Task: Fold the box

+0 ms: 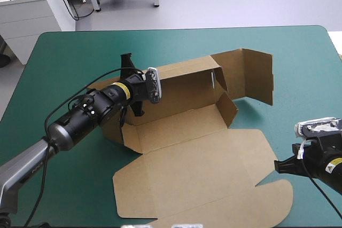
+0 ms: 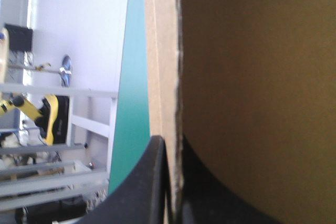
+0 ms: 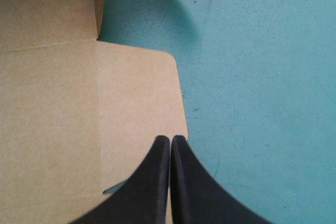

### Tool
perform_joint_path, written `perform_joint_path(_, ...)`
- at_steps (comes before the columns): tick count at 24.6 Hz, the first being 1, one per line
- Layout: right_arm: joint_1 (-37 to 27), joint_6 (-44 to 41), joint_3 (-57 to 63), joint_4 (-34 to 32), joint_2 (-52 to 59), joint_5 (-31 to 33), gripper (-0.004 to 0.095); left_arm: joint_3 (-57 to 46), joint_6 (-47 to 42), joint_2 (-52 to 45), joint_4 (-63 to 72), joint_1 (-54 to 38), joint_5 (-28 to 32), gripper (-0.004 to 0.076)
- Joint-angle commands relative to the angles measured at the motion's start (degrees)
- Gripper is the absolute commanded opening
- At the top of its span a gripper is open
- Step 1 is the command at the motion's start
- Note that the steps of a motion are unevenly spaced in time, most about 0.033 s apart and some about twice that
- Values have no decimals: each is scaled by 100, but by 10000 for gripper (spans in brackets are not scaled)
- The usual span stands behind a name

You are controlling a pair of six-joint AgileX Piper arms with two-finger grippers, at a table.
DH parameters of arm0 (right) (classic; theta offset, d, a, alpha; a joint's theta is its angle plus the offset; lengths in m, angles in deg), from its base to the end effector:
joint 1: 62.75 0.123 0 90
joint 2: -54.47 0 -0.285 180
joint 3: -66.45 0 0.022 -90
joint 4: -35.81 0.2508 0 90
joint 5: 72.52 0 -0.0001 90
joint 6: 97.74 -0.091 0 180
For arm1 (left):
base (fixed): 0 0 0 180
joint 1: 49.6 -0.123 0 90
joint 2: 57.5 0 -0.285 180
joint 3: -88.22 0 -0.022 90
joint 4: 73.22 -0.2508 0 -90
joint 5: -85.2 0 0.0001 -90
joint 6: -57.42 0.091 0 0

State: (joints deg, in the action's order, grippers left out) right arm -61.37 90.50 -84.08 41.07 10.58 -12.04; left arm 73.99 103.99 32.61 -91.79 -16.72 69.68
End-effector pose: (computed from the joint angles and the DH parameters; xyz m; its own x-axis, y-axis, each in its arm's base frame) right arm 0.0939 0.0095 0.3507 -0.6798 -0.1144 -0.7245 -0.1492 0.9887 -0.0162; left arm 0.2798 -0.1716 0.3230 0.2561 0.9054 -0.3387 0.5744 0.1393 0.8066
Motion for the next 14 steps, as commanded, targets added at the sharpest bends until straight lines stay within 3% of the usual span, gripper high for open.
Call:
perform_joint_path(1, -33, -42, -146, 45, -7, -335, -13, -396, 26, -382, -75, 144, 900, -8)
perform_joint_path(9, -33, -247, -146, 55, -7, -354, -13, -823, 68, -953, -195, 152, 1186, -8)
perform_joint_path(14, -33, -260, -146, 55, -7, -354, -13, -828, 93, -1242, -436, 438, 1067, -8)
